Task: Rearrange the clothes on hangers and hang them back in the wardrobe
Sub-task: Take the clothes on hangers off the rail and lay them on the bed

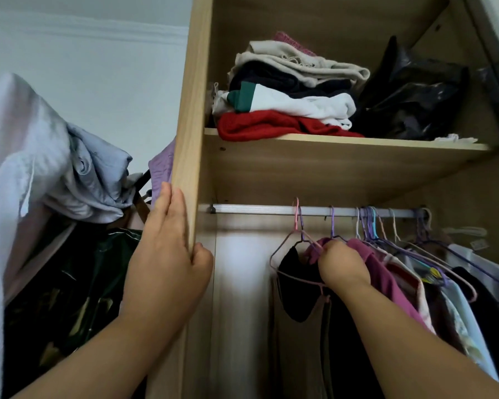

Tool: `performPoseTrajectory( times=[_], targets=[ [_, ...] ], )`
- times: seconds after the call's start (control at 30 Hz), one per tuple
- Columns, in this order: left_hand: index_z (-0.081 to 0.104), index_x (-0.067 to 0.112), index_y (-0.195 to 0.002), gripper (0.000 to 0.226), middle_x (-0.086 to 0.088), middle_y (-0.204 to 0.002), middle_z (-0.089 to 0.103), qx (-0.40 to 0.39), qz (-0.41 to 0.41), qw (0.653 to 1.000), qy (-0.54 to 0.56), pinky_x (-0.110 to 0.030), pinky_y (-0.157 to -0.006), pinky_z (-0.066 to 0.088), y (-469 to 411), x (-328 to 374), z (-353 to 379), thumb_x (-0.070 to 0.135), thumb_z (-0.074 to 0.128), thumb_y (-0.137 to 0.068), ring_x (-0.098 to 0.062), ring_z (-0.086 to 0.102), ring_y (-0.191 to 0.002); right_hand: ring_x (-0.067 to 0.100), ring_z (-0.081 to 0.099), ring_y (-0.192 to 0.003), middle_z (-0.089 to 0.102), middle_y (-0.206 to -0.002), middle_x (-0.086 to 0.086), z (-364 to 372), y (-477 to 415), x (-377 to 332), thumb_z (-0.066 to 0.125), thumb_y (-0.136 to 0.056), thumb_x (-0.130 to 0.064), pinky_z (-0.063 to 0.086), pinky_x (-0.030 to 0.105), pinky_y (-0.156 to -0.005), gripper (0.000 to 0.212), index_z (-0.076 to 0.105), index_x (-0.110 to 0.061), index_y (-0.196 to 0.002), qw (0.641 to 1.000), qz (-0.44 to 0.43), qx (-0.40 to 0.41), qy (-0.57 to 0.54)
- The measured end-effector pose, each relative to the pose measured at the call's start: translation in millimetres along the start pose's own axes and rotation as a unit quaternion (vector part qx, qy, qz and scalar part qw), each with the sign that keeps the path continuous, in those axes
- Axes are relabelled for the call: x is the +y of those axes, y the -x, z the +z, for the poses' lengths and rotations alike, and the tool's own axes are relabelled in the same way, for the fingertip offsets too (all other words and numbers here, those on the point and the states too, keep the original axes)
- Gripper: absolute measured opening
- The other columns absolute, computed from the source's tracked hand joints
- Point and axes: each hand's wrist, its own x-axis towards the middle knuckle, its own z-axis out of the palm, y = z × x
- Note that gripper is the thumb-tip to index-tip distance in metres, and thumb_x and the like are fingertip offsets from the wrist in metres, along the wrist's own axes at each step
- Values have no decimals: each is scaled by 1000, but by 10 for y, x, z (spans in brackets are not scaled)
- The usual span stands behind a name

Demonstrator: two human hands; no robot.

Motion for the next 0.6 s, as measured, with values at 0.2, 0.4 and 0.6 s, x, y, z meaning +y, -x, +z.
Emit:
performPoseTrajectory(
  times=[0.2, 0.4, 0.6],
  targets=[
    [24, 3, -147, 80, -9, -157, 17, -3, -2, 1000, -18, 2, -97, 1, 12, -3, 17, 4, 62, -77, -14, 16, -141, 36, 59, -89, 66, -97, 18, -361, 121, 84, 43, -93, -16, 41, 33, -70, 23, 64, -11, -101, 997, -46, 55, -28],
    [24, 5, -146, 80, -17, -154, 22, -63, 9, 997, -53, -46, -110, 30, -5, 90, -119, 19, 48, -71, -32, 24, -141, 35, 60, -89, 68, -92, 14, -881, 566, 346, 46, -93, -19, 41, 32, -70, 22, 68, -14, -95, 991, -90, 86, -52],
    [33, 15, -144, 78, -10, -151, 34, -159, 144, 975, -59, -55, -104, 33, 187, 448, -71, 26, 54, -70, -30, 28, -140, 15, 60, -75, 64, -75, -3, -1520, 1295, 741, 50, -95, -20, 41, 27, -65, 20, 70, -23, -94, 989, -90, 74, -90]
  ],
)
